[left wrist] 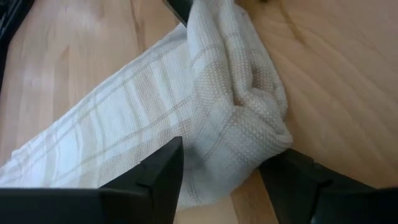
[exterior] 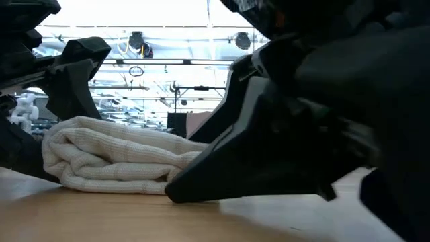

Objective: Roll towel
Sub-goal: Roll the brown checkered towel

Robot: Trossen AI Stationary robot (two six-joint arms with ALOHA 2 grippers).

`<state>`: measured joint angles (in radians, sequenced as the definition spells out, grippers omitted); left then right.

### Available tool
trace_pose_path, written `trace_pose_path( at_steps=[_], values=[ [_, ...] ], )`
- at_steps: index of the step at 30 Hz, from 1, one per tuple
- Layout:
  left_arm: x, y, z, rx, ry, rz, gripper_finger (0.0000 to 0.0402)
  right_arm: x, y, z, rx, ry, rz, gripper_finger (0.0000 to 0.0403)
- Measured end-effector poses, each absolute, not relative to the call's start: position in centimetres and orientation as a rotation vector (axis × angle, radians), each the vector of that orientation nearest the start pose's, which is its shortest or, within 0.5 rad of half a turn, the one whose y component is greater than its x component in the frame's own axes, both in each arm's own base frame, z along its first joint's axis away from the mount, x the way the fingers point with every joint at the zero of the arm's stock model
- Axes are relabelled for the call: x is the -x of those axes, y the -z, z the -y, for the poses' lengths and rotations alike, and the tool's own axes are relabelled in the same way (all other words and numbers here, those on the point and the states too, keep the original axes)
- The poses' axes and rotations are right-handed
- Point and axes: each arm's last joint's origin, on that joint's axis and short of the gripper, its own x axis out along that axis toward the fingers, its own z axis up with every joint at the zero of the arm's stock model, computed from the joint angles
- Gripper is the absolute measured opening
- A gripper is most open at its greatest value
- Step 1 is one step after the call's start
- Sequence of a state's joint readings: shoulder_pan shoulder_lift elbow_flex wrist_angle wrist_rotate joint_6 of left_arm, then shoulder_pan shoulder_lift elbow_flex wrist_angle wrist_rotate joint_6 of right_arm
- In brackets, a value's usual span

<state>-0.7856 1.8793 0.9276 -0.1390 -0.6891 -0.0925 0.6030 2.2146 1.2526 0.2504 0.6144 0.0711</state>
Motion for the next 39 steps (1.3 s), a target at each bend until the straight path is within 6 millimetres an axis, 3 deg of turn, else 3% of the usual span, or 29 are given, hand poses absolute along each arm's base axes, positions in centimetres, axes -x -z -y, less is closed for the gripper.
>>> trace_pose_path(
  at_steps=[8, 14, 21, 26, 33, 39],
  values=[
    [-25.0, -11.2, 22.6, -0.619, 0.051, -0.770, 0.0224, -37.7, -8.8, -22.3, 0.240, 0.076, -0.580, 0.0107],
    [-23.8, -11.3, 23.4, -0.690, 0.028, -0.741, 0.0224, -38.2, -8.9, -21.8, 0.119, 0.019, -0.592, 0.0015],
    [-22.1, -12.0, 25.6, -0.733, 0.065, -0.672, 0.0225, -38.4, -10.1, -21.5, -0.075, 0.012, -0.596, 0.0019],
    [-21.2, -12.4, 26.7, -0.757, 0.040, -0.615, 0.0225, -39.2, -11.8, -20.2, -0.270, -0.039, -0.605, 0.0010],
    [-22.0, -13.5, 27.1, -0.620, -0.043, -0.566, 0.0227, -40.4, -12.6, -18.0, -0.483, -0.078, -0.638, 0.0012],
    [-22.6, -13.8, 26.9, -0.493, -0.101, -0.553, 0.0280, -41.0, -12.6, -16.6, -0.601, -0.078, -0.661, 0.0013]
  ],
)
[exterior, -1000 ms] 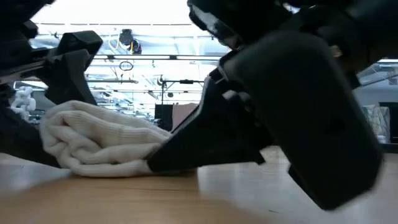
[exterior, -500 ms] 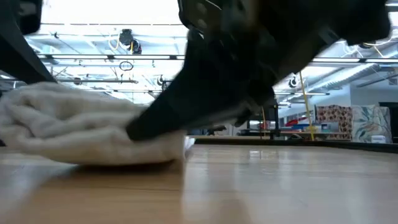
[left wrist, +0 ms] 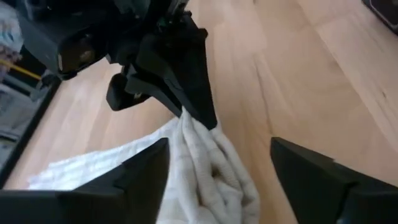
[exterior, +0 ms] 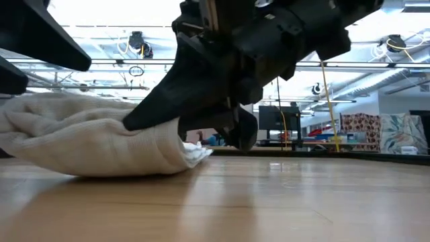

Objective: Roll towel
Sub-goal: Roll the brown checkered towel

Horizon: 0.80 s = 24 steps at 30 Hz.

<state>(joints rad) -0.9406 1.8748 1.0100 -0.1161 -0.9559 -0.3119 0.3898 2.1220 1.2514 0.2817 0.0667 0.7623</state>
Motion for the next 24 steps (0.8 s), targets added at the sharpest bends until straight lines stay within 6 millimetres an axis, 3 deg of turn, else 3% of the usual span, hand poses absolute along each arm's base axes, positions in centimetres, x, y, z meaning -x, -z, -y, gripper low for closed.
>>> trace_pose_path(
  at_steps=[6, 12, 16, 24],
  values=[
    [-23.0, -13.5, 26.5, -0.397, -0.165, -0.547, 0.0353, -41.2, -12.6, -16.0, -0.631, -0.077, -0.665, 0.0013],
    [-23.8, -11.8, 25.8, -0.344, -0.212, -0.580, 0.0354, -41.3, -12.7, -16.0, -0.632, -0.078, -0.661, 0.0013],
    [-24.2, -11.2, 25.5, -0.320, -0.236, -0.587, 0.0315, -41.3, -12.7, -16.0, -0.639, -0.075, -0.662, 0.0013],
    [-24.8, -10.3, 25.1, -0.310, -0.213, -0.647, 0.0170, -41.3, -12.7, -15.9, -0.645, -0.073, -0.656, 0.0013]
  ],
)
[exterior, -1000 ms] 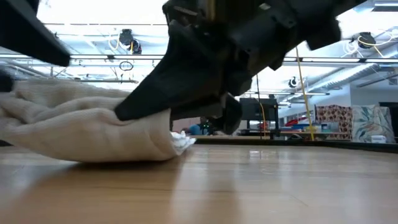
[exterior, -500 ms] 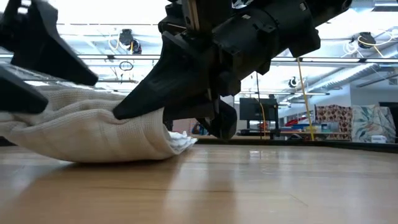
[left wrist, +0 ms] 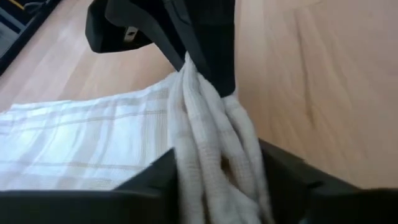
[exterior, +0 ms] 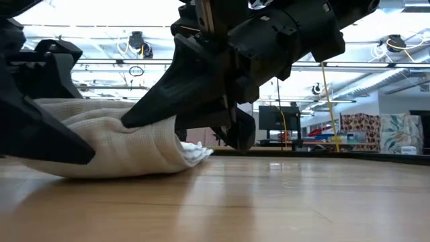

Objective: Roll towel
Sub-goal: Roll the brown checkered towel

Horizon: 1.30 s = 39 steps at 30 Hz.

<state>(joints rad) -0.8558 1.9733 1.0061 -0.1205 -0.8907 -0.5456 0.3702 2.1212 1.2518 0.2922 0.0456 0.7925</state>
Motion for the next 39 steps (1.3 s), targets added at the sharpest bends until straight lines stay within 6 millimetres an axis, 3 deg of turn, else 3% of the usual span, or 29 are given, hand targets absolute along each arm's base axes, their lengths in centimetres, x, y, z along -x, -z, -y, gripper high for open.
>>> trace_pose_path(
  at_steps=[6, 10, 16, 20, 25, 31, 39],
  values=[
    [-24.8, -10.8, 25.0, -0.277, -0.222, -0.638, 0.0025, -41.4, -12.8, -15.9, -0.591, -0.093, -0.648, 0.0019],
    [-24.6, -11.4, 24.8, -0.226, -0.244, -0.638, 0.0032, -41.1, -13.4, -16.3, -0.454, -0.143, -0.627, 0.0056],
    [-23.9, -11.8, 24.7, -0.145, -0.281, -0.644, 0.0026, -39.0, -16.1, -18.0, -0.172, -0.169, -0.642, 0.0156],
    [-23.4, -11.8, 24.8, -0.083, -0.302, -0.642, 0.0024, -37.3, -15.2, -20.5, 0.071, -0.081, -0.639, 0.0225],
    [-23.3, -11.8, 24.9, -0.001, -0.326, -0.634, 0.0024, -36.7, -13.4, -23.5, 0.145, 0.049, -0.495, 0.0286],
    [-24.0, -11.7, 24.9, 0.106, -0.268, -0.710, 0.0025, -37.7, -11.3, -24.6, 0.197, 0.093, -0.332, 0.0305],
    [-25.1, -12.2, 24.8, 0.216, -0.201, -0.736, 0.0026, -38.8, -10.0, -23.6, 0.193, 0.044, -0.326, 0.0304]
  ],
)
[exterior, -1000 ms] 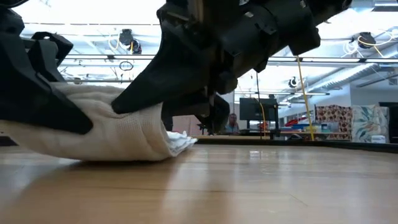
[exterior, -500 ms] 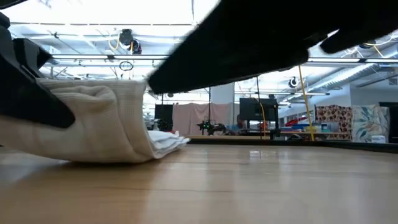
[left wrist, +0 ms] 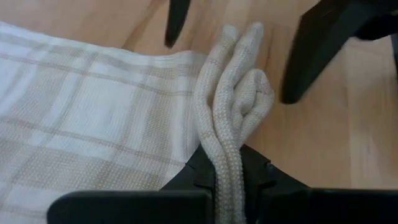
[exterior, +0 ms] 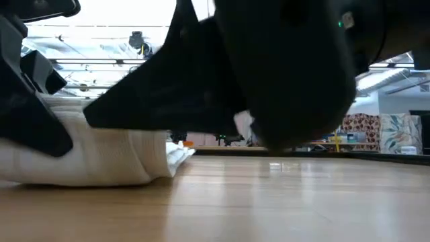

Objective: Roll towel
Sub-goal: Roll the brown checkered towel

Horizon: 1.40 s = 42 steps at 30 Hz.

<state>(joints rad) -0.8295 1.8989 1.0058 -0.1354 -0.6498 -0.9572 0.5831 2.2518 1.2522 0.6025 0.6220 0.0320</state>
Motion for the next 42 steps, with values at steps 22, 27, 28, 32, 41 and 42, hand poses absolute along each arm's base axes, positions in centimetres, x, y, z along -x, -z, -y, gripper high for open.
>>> trace_pose_path(
  at_steps=[22, 27, 28, 32, 41, 42],
  values=[
    [-25.1, -13.6, 24.5, 0.323, -0.223, -0.712, 0.0027, -39.9, -9.9, -22.1, 0.062, -0.048, -0.354, 0.0072],
    [-25.0, -13.7, 24.5, 0.283, -0.247, -0.673, 0.0061, -39.8, -9.9, -22.1, 0.009, -0.046, -0.354, 0.0016],
    [-24.9, -13.7, 24.6, 0.276, -0.241, -0.672, 0.0078, -39.8, -9.9, -22.1, -0.017, -0.045, -0.355, 0.0021],
    [-24.3, -13.7, 25.2, 0.259, -0.223, -0.668, 0.0164, -40.0, -9.8, -21.9, -0.091, -0.051, -0.367, 0.0027],
    [-21.0, -14.1, 27.6, 0.197, -0.140, -0.655, 0.0272, -40.7, -9.8, -20.8, -0.280, -0.100, -0.402, 0.0011],
    [-20.6, -14.1, 27.8, 0.183, -0.146, -0.632, 0.0272, -40.8, -9.8, -20.7, -0.305, -0.109, -0.407, 0.0012]
  ],
)
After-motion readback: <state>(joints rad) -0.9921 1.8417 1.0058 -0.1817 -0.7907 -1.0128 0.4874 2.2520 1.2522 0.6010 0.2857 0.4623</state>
